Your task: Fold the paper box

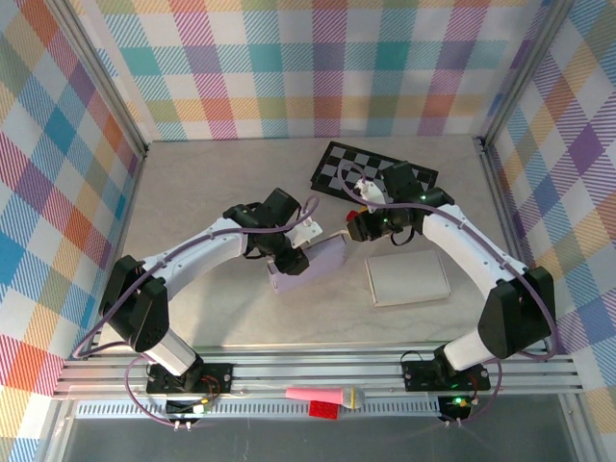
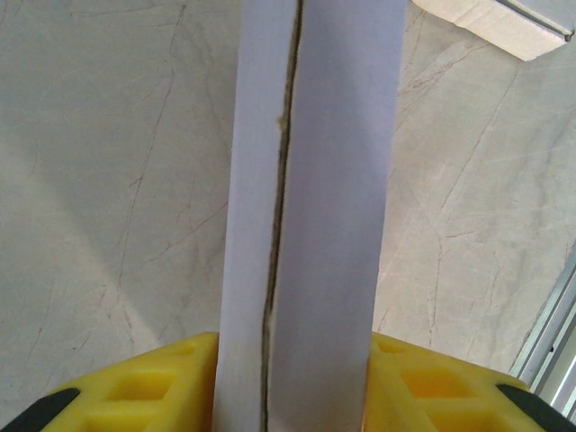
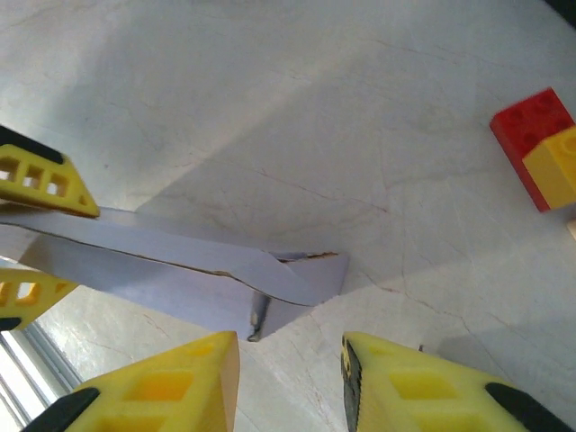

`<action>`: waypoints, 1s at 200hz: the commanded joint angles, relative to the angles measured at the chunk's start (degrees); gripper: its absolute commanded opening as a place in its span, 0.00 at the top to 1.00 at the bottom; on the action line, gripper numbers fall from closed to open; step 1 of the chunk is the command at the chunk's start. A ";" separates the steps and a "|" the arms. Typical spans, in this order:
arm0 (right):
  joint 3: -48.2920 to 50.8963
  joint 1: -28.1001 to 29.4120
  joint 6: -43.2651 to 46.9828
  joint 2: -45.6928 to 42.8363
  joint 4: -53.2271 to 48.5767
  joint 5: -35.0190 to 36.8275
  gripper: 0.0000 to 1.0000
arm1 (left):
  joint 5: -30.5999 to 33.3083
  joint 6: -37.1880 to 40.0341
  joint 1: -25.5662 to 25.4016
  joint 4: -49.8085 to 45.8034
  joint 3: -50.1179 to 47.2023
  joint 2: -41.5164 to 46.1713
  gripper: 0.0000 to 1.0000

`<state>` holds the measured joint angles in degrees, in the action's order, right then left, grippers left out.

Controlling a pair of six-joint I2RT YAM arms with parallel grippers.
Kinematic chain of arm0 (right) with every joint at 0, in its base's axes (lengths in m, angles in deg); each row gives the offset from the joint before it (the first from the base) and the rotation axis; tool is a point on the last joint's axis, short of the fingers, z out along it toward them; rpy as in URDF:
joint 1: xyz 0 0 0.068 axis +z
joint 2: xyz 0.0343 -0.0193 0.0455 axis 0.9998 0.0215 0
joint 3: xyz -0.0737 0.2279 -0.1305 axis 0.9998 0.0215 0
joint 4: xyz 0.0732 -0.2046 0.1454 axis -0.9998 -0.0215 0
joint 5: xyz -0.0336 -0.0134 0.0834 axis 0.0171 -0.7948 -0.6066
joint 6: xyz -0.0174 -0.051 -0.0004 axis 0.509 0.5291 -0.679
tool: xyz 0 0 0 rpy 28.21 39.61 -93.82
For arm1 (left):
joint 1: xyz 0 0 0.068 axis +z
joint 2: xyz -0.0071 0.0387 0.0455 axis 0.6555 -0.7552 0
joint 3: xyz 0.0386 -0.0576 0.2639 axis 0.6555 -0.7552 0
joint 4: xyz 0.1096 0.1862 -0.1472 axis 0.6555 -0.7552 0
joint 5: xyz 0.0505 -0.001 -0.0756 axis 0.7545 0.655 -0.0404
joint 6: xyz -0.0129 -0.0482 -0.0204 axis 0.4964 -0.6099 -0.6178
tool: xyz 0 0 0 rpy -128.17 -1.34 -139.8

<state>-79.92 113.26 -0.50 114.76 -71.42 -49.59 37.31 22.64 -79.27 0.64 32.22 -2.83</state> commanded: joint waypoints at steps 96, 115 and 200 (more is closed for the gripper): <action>-3.86 0.16 8.60 4.51 -2.68 -5.67 0.55 | -1.56 2.98 0.60 -3.39 2.91 -1.74 0.61; -3.87 0.21 8.77 5.20 -2.60 -7.30 0.55 | -1.71 3.02 0.73 -3.46 3.09 -1.83 0.61; -4.32 0.21 8.27 6.44 -2.82 -9.30 0.68 | -2.10 3.11 1.13 -3.82 3.68 -2.35 0.62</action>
<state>-82.78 113.26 6.78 120.68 -72.95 -56.98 36.61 24.50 -78.63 -1.52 34.32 -4.28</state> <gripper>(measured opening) 0.358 0.386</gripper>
